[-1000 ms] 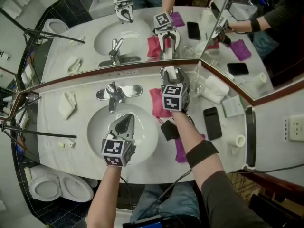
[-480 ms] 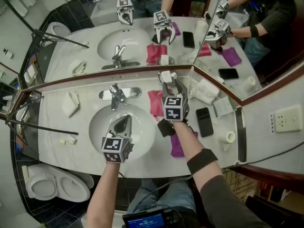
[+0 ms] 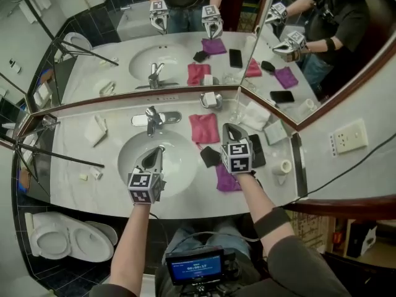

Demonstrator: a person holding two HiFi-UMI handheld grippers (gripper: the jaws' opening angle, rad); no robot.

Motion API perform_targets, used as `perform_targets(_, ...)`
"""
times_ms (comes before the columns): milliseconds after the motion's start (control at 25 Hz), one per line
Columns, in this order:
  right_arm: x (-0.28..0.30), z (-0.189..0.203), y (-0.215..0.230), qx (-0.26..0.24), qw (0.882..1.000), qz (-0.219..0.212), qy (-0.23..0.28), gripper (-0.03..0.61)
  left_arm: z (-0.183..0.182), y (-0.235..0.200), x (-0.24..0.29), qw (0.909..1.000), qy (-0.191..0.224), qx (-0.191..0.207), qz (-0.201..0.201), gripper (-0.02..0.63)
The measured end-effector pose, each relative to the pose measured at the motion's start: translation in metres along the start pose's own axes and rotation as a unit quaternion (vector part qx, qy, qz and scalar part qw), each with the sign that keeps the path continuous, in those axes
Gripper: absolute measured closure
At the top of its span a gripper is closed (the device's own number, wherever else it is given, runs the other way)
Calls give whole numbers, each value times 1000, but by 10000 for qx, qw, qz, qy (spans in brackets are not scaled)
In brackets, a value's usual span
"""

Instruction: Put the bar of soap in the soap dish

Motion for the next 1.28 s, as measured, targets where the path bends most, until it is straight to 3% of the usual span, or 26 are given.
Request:
perform_targets(680,-128,48,71,380,9986,245,-271,560,3,32,-58,9996,217,193,45,614)
perform_targets(840,-139,58,82,314,9987,270,-312,560,4,41,-64,9992,41,368,-143,614)
perform_targets(1280,-138,78,92,560,9970,294,-441,560,1,53,-60,9993,148,306,-180,614)
Point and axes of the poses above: the fingertips, and each gripper's own axes: x forward along the fingers, y to its right, z out of its underside, the point moved 9 cm from there along -x, backward along the fingers, and after that the axes turned 11 degrees about z, right-handed, at the moved point
